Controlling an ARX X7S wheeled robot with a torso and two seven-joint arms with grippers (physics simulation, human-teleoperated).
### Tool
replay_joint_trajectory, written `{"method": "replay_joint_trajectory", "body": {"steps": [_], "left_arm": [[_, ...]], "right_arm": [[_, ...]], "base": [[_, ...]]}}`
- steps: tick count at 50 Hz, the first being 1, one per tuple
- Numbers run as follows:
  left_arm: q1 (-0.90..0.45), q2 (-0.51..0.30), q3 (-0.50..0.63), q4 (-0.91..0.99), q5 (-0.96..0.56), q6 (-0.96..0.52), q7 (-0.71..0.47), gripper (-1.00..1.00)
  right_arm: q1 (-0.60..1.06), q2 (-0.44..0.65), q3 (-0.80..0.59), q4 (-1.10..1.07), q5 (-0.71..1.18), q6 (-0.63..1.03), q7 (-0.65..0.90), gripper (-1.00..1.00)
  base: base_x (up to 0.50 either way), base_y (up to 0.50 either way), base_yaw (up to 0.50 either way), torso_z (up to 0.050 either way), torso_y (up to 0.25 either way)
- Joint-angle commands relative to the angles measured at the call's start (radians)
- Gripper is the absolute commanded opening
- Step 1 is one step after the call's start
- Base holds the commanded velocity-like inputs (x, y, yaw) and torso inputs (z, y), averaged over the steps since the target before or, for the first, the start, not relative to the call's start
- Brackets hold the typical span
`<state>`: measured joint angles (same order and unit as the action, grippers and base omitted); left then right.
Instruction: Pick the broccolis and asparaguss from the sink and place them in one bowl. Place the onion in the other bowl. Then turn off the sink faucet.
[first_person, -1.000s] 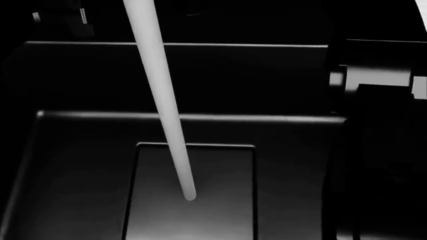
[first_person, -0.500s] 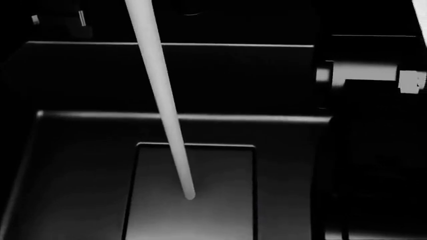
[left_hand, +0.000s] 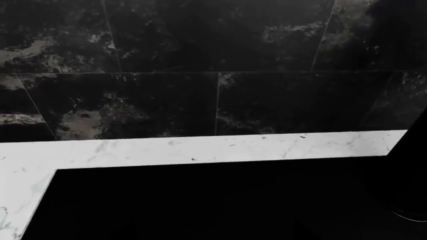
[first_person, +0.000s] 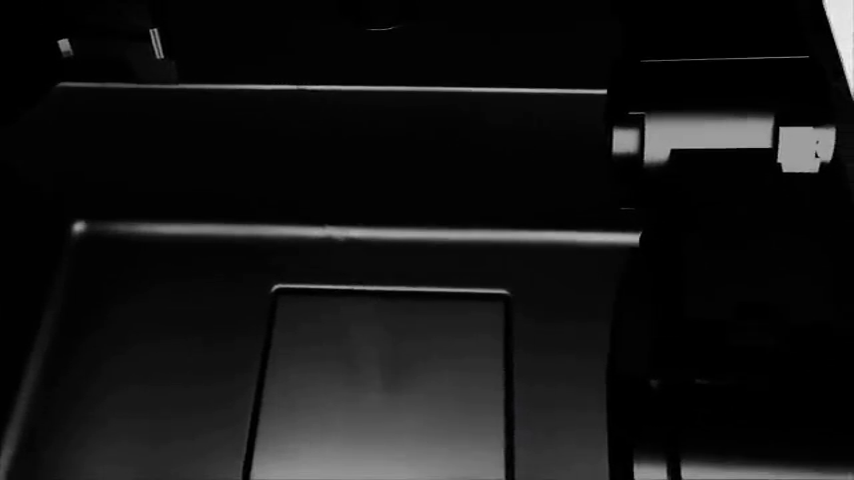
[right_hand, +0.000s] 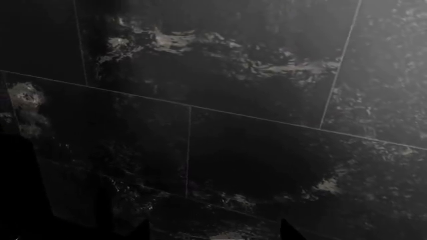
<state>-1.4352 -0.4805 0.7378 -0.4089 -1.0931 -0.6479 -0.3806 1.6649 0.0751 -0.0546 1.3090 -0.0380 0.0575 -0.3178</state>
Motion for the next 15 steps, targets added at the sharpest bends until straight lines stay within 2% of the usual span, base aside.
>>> {"method": "replay_joint_trajectory", "body": {"steps": [1, 15], "left_arm": [[0.0, -0.002, -0.002, 0.001, -0.002, -0.001, -0.001, 1.0], [0.006, 0.004, 0.001, 0.017, -0.01, -0.011, -0.009, 1.0]], "right_arm": [[0.008, -0.046, -0.004, 0.0, 0.041, 0.009, -0.046, 1.0], [-0.021, 0.017, -0.005, 0.0, 0.036, 0.016, 0.015, 1.0]], "base": [[0.01, 0.0, 0.01, 0.0, 0.0], [0.0, 0.0, 0.0, 0.0, 0.0]]}}
